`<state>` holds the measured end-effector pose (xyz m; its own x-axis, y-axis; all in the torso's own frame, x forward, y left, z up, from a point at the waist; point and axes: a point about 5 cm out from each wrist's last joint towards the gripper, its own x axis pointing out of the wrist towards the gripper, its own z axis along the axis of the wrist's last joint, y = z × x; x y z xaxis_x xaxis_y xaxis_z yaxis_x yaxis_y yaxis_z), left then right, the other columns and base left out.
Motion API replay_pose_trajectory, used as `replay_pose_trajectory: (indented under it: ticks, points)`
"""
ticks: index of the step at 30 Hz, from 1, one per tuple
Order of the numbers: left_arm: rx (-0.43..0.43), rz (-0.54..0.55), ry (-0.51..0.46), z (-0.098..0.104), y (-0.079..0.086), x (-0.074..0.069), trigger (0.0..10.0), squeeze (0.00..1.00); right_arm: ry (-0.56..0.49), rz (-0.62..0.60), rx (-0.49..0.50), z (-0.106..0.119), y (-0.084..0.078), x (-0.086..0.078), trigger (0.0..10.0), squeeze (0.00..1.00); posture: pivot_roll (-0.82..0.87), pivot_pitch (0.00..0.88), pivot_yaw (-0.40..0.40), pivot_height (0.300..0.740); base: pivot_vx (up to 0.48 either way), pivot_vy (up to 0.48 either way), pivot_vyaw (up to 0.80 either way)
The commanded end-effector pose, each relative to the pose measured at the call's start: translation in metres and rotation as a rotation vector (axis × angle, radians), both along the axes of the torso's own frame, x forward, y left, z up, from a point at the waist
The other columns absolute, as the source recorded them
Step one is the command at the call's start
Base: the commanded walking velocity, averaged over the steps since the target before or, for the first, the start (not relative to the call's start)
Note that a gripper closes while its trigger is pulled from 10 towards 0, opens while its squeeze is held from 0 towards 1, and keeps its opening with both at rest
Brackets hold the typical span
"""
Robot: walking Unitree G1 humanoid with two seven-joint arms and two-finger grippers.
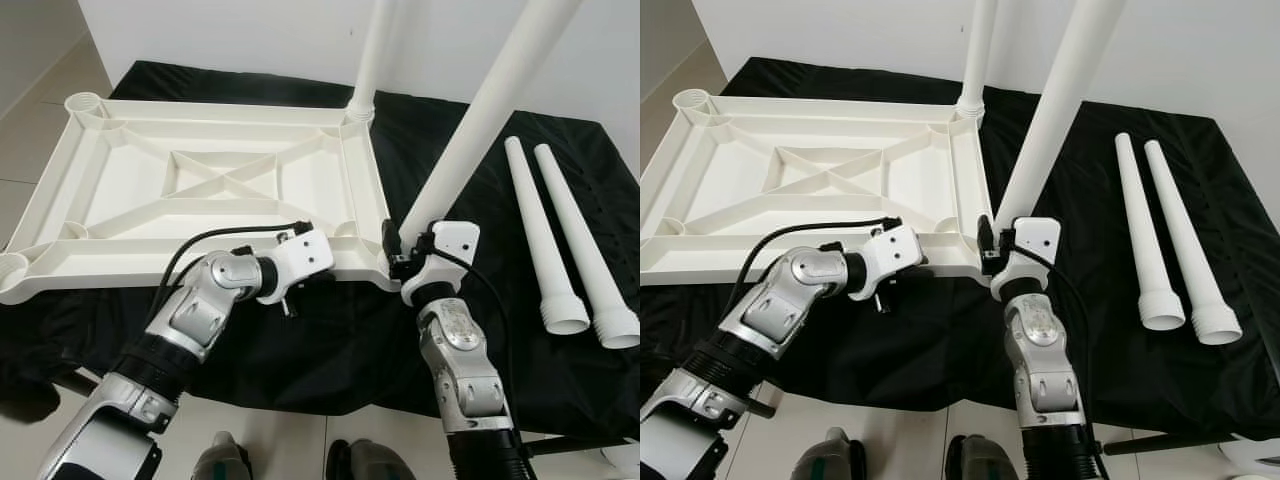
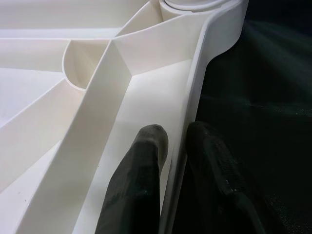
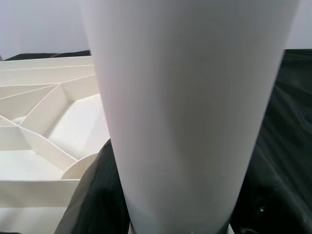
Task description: Building children table
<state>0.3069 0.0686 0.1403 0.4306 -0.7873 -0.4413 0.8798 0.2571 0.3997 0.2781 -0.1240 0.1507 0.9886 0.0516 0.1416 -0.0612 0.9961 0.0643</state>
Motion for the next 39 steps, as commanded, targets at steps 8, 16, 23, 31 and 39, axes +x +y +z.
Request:
replay_pose_trajectory:
  ticks: [8, 16, 23, 31, 39]
  points:
    - [-0.026, -0.017, -0.067, 0.013, -0.005, -0.001, 10.0, 0.0, 0.043, -0.106, 0.02, -0.003, 0.0, -0.002, 10.0, 0.0, -0.01, 0.04, -0.058, 0.74, 0.0, 0.0, 0.0]
    - [-0.029, -0.017, -0.067, 0.013, -0.005, -0.001, 10.0, 0.0, 0.049, -0.12, 0.012, -0.003, 0.0, -0.002, 10.0, 0.0, -0.01, 0.041, -0.06, 0.74, 0.0, 0.0, 0.0]
    - [-0.027, -0.014, -0.069, 0.013, -0.004, -0.001, 10.0, 0.0, 0.047, -0.055, 0.041, -0.002, 0.0, -0.002, 10.0, 1.0, -0.01, 0.045, -0.059, 0.74, 0.0, 0.0, 0.0]
    - [-0.029, -0.011, -0.067, 0.014, -0.004, -0.001, 10.0, 0.0, 0.002, 0.048, 0.017, 0.005, -0.009, 0.0, 10.0, 0.0, -0.01, 0.053, -0.056, 0.74, 0.0, 0.0, 0.0]
    - [-0.032, -0.011, -0.067, 0.015, -0.004, 0.0, 10.0, 0.0, -0.051, 0.278, -0.028, 0.015, -0.02, 0.003, 10.0, 0.0, -0.02, 0.062, -0.047, 0.74, 0.0, 0.0, 0.0]
